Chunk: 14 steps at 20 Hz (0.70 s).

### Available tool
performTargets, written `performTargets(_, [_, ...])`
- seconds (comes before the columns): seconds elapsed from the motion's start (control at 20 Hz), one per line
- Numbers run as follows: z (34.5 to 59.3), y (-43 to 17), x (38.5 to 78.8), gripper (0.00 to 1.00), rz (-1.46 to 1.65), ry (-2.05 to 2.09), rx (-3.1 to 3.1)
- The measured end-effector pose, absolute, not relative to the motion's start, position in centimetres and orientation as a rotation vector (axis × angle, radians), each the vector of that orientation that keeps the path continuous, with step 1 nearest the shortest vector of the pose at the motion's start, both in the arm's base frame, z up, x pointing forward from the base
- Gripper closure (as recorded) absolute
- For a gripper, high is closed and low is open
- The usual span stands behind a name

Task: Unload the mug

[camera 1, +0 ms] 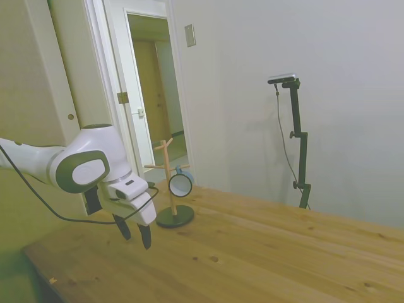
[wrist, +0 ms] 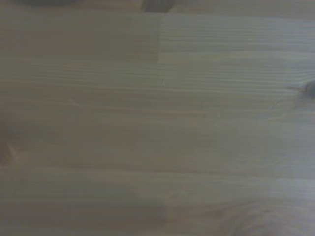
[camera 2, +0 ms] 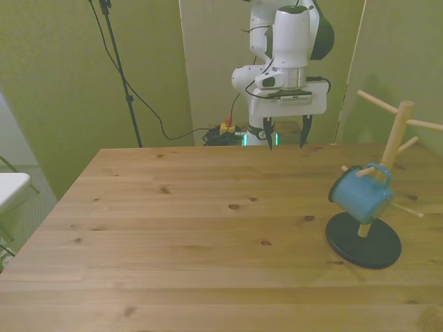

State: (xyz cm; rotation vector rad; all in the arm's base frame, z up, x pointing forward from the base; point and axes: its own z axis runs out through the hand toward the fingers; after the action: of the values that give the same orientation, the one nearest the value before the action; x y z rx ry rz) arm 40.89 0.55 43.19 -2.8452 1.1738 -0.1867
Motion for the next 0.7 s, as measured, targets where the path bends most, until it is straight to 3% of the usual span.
performTargets(0.2, [43.5,0.1,41.3,0.00,-0.225,1.179,-2.835])
performTargets(0.5, [46.7,-3.4,44.6,0.00,-0.485,1.202,-2.749])
performTargets(0.7, [46.4,-4.3,47.9,0.00,-0.627,1.140,-2.718])
